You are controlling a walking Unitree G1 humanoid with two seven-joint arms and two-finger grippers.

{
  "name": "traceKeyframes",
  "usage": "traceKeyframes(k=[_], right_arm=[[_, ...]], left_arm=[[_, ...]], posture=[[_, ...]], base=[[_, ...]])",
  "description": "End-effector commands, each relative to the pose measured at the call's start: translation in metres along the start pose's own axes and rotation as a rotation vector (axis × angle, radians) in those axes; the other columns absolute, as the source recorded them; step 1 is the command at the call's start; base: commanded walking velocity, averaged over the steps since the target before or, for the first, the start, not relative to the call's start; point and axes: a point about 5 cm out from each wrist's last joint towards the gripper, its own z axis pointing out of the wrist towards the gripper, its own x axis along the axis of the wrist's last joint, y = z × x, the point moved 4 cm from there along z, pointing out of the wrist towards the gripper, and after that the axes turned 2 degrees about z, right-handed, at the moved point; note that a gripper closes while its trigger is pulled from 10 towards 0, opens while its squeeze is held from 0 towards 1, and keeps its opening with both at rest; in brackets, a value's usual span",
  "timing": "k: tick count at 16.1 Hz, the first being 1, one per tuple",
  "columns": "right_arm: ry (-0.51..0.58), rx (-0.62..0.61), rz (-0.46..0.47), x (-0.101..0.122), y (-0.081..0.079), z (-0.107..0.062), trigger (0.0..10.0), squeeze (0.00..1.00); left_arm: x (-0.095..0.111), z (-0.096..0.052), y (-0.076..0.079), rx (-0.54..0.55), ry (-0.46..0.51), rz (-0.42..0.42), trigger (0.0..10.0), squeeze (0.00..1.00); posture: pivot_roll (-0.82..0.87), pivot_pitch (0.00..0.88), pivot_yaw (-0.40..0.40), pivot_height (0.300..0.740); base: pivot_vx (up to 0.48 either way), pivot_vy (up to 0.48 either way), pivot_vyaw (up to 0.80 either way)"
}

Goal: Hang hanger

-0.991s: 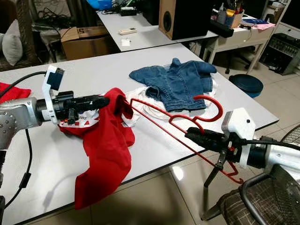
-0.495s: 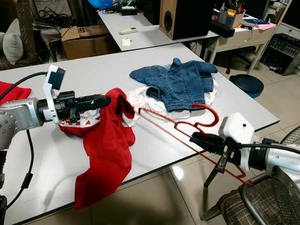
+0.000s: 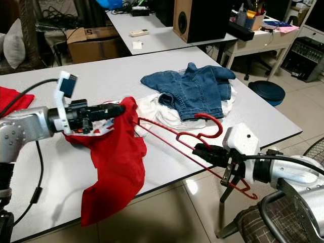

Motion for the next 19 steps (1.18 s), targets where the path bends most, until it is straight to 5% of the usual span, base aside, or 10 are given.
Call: traceKeyframes(k=[1, 7, 13, 19], right_arm=[[0.001, -0.012, -0.024, 0.004, 0.002, -0.004, 10.0, 0.00], [-0.030, 0.031, -0.004, 0.002, -0.006, -0.013, 10.0, 0.00], [-0.039, -0.099, -0.016, -0.003, 0.016, -0.005, 10.0, 0.00], [-0.027, -0.079, -0.006, -0.002, 0.014, 0.003, 10.0, 0.00]], left_arm=[[0.006, -0.001, -0.003, 0.030, 0.009, 0.029, 0.0, 0.00], [0.008, -0.006, -0.020, 0.151, 0.015, 0.051, 0.0, 0.00], [0.009, -0.002, -0.010, 0.080, 0.018, 0.050, 0.0, 0.00], [0.009, -0.001, -0.010, 0.078, 0.023, 0.048, 0.0, 0.00]], posture=[[0.00, 0.000, -0.010, 0.740], [-0.01, 0.000, -0.008, 0.740], [-0.01, 0.000, -0.004, 0.740], [-0.01, 0.000, -0.007, 0.740]], base=[[0.000, 0.000, 0.00], [0.000, 0.000, 0.00], [0.000, 0.000, 0.00], [0.000, 0.000, 0.00]])
